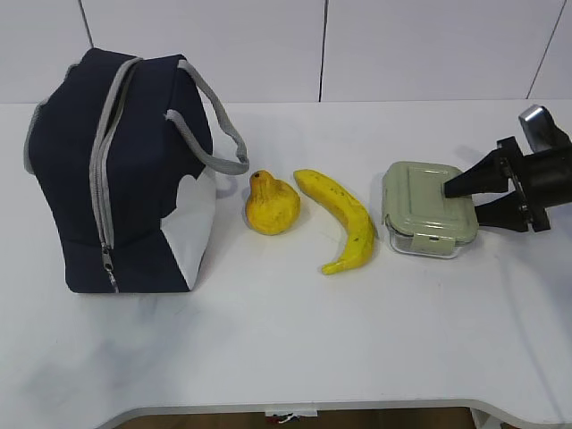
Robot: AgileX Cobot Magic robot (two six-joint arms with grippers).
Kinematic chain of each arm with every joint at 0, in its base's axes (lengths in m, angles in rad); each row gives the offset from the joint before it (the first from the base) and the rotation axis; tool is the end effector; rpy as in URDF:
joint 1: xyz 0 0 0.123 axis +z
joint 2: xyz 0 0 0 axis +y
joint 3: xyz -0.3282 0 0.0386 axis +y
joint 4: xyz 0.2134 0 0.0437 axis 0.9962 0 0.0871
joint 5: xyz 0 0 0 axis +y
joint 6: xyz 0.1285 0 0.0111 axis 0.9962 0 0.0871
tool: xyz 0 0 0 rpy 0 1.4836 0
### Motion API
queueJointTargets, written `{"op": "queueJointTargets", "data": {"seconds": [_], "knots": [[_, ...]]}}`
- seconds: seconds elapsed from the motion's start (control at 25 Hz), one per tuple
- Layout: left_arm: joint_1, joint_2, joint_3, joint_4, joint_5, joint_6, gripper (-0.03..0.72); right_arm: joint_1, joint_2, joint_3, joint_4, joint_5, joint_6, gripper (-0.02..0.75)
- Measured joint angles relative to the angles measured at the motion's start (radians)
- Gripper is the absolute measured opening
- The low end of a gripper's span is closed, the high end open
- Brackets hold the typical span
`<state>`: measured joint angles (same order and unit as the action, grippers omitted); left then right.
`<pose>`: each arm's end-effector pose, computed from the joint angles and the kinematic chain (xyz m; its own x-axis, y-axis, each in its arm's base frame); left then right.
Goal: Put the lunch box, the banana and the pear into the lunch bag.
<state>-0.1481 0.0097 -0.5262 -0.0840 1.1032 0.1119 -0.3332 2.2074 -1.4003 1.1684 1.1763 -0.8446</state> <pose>-0.0518 -0.0020 0.2466 -0.4555 0.1425 -0.8787 0.2466 0.9687 0.0292 0.4249 -0.0311 0.1724 -0.9455 0.2658 -0.1883 -0.0084 0.5579 0.8299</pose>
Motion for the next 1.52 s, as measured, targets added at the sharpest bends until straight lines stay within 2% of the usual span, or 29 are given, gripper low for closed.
{"op": "queueJointTargets", "data": {"seconds": [0.76, 1.04, 1.52], "knots": [[0.000, 0.000, 0.000, 0.000, 0.000, 0.000, 0.234, 0.000, 0.006, 0.000, 0.006, 0.000, -0.021, 0.528], [0.000, 0.000, 0.000, 0.000, 0.000, 0.000, 0.234, 0.000, 0.006, 0.000, 0.009, 0.002, -0.036, 0.435], [0.000, 0.000, 0.000, 0.000, 0.000, 0.000, 0.234, 0.000, 0.006, 0.000, 0.011, 0.003, -0.055, 0.428]]}}
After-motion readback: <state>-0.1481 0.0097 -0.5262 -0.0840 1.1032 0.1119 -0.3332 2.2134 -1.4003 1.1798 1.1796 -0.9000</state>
